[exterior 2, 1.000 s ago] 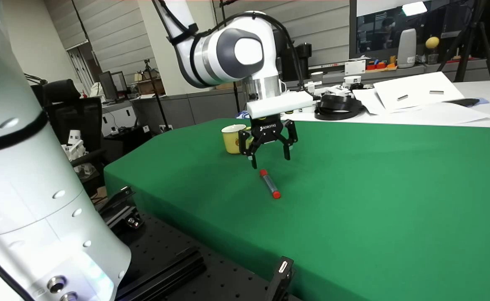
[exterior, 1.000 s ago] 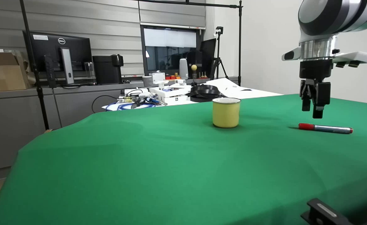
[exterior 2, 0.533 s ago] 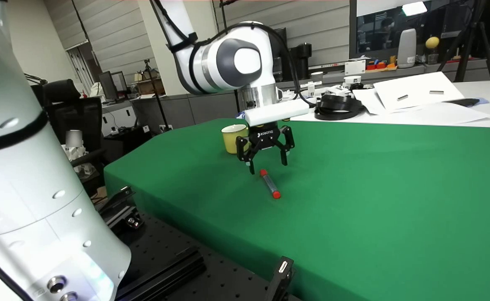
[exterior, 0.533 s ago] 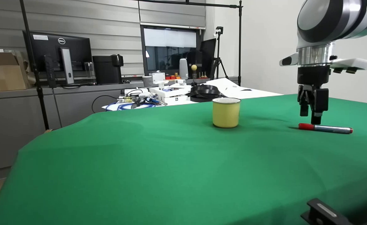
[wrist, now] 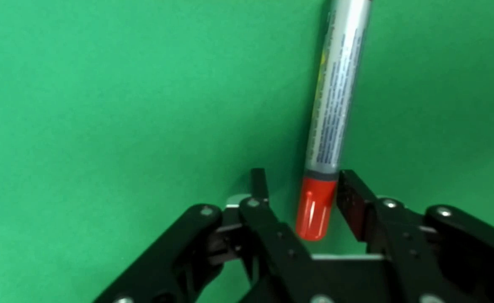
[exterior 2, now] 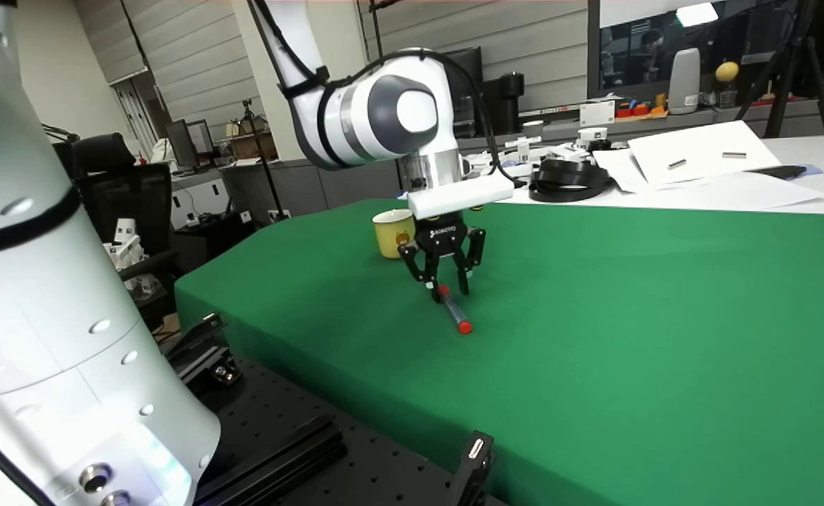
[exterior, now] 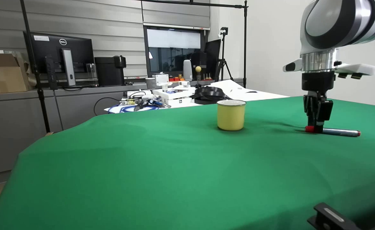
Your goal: Get the pen from the table and put it in the yellow cup
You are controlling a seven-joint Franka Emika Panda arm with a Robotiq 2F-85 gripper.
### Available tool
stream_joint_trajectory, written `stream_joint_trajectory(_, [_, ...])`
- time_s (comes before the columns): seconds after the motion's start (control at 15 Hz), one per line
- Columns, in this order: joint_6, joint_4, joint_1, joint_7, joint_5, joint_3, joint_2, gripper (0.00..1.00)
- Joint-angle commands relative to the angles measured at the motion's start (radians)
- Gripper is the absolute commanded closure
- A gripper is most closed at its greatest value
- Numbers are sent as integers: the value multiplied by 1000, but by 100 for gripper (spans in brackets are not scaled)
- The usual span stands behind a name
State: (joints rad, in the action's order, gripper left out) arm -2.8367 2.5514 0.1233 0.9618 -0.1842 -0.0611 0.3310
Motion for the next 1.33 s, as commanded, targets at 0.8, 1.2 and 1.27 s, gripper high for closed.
stream_joint_trajectory(0.8, [150,-112,-21,-158,-1,53,-99,94])
stream_joint_trajectory(1.2, [232,-194,-101,-223,-27,100,-165,94])
stream_joint_trajectory(1.27, [239,-209,-112,-222,-17,113,-166,94])
